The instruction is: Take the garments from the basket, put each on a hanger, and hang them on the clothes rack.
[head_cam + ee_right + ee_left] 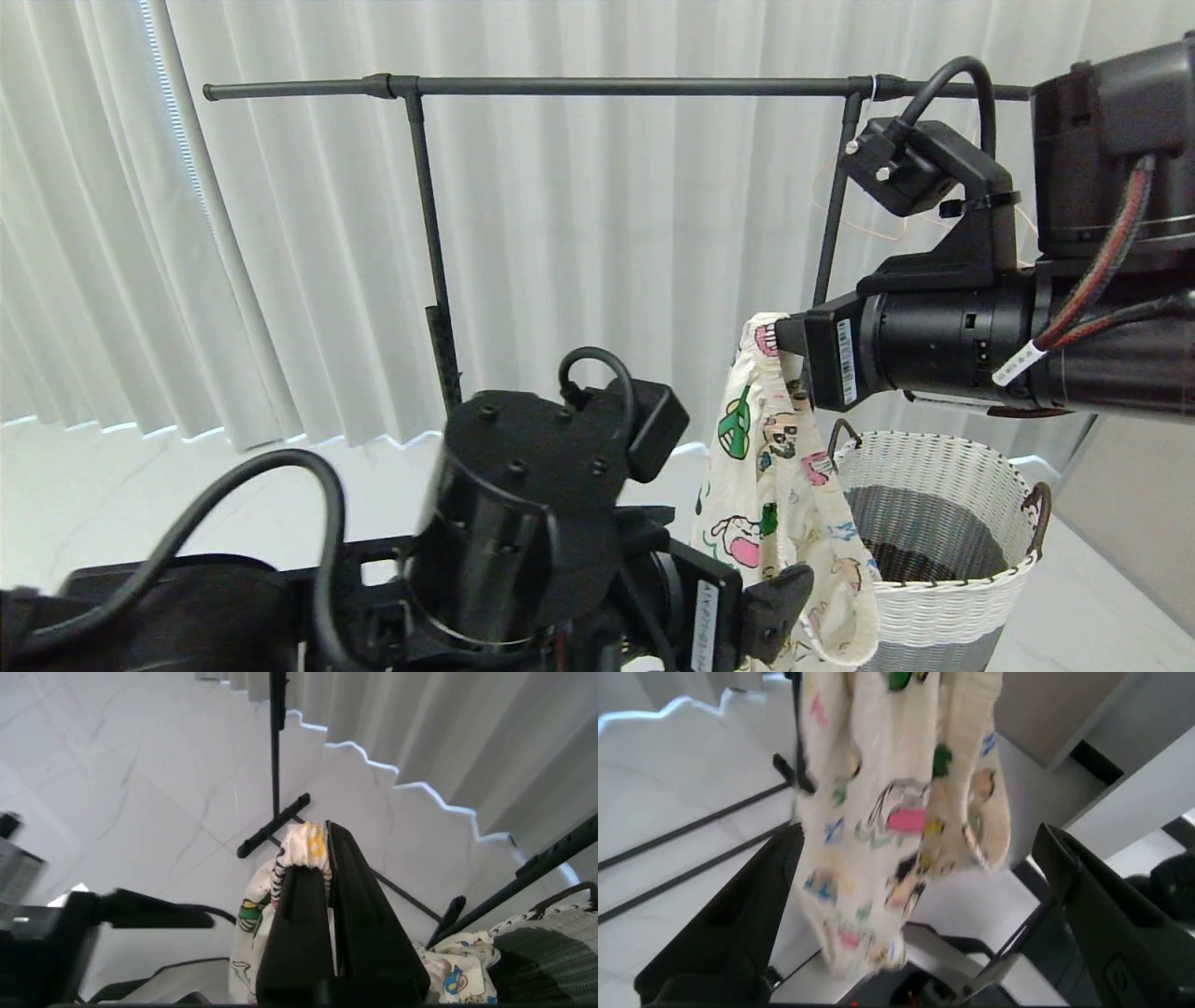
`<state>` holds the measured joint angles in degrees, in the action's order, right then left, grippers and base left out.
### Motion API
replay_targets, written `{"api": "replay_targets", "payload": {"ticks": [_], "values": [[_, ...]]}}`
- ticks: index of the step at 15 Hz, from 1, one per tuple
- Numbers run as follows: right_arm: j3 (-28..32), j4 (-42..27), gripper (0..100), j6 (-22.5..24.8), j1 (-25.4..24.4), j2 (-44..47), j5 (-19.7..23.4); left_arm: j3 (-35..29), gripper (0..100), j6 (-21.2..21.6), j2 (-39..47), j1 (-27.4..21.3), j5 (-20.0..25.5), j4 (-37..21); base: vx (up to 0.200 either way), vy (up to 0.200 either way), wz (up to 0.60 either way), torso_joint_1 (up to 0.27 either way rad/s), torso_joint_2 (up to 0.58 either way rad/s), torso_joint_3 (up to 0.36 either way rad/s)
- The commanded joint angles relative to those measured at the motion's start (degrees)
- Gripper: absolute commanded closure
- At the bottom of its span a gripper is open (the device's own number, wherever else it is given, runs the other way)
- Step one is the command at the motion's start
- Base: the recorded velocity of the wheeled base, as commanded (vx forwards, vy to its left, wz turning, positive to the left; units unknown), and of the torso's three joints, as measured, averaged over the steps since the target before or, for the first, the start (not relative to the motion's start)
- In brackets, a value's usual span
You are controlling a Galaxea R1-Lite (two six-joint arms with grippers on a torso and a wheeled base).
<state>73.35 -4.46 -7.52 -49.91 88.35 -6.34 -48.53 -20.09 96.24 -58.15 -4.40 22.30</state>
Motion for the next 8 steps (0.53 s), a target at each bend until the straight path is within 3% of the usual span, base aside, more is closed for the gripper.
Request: {"api": "replay_targets", "payload": {"ticks": [1, 2, 8], "values": [[-0.05, -0.02, 100, -0.04, -0.01, -0.63, 0.01, -3.32, 0, -0.39, 6.15, -0.56, -1.58, 0.03, 0.0, 0.0, 0.0, 0.0, 0.0, 0.0], [-0.05, -0.02, 100, -0.04, -0.01, -0.81, 0.01, -2.36, 0, 0.31, 7.55, -0.12, -4.56, -0.15, 0.0, 0.0, 0.0, 0.0, 0.0, 0.0], [-0.23, -0.64, 100, 0.05, 0.07, -3.18, 1.15, 0.1, 0, 0.23, 12.65, 0.4, -8.43, -0.24, 0.0, 0.0, 0.0, 0.0, 0.0, 0.0]]}}
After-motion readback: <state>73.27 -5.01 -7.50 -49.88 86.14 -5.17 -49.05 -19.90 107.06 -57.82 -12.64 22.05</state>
